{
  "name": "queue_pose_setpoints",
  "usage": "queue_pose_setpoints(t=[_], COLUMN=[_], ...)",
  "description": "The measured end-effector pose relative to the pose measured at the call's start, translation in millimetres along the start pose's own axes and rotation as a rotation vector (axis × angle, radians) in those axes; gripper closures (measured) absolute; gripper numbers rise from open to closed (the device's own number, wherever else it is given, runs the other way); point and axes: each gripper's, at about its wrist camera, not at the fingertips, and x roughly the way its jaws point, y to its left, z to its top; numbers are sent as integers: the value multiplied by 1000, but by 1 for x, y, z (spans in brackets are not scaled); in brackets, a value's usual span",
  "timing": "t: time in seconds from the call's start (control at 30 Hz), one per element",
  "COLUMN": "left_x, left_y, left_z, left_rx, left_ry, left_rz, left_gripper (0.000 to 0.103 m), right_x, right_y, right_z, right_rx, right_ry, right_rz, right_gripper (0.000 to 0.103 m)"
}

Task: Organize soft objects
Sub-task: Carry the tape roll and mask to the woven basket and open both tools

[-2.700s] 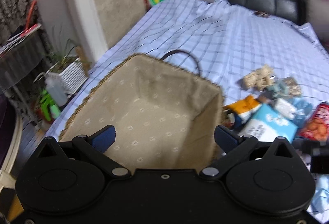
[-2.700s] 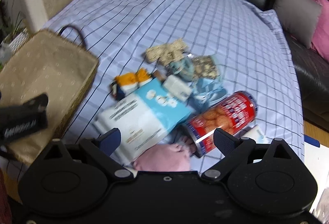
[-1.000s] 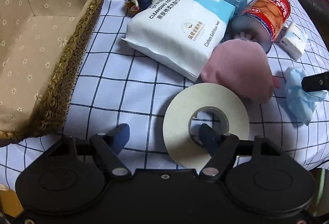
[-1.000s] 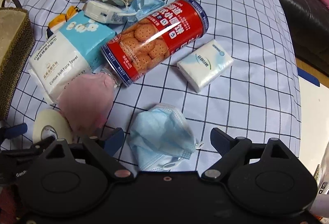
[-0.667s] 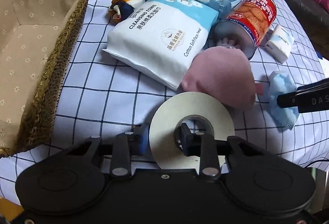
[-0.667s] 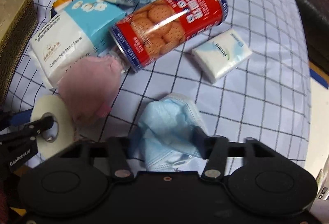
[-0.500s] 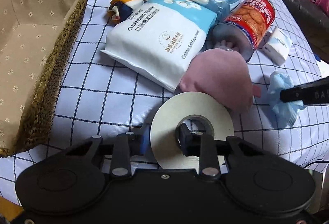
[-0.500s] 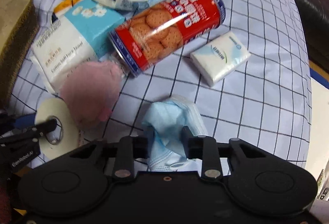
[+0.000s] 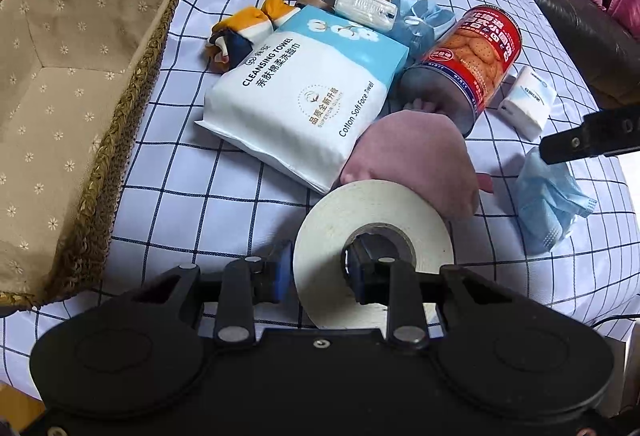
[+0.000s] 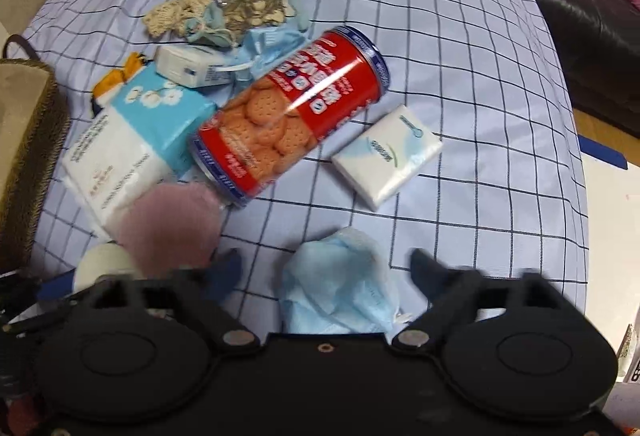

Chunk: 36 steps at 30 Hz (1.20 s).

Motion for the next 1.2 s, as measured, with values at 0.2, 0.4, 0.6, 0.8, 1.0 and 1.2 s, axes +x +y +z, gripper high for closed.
queue_pose_setpoints(t=[0.2,0.4,0.6,0.8,1.0,1.2], left_x=[-4,-22,-50,-81,-110,-120], left_y=[-3,-4,-4,24,73,120], left_z=[-2,0,9,31,44,39], left_rx=[14,13,15,-87,-243,-387], left_ry=[-7,-33,-127,-229,-377,-418], left_rz=[2,-33,-23,-19,143,286], left_gripper=[74,74,74,74,74,74], right_x=[33,39,10,-35,-67,-91], right_y=[-2,6,11,38,100,176], right_z=[-4,-7,8,33,59,71], right_rx=[1,-3,15,5,-57,-144], right_ry=[90,148,58,-84,-185,-257], right_rz=[-44,-14,-10,40,147,260], right_gripper=[8,54,57,57,56,56])
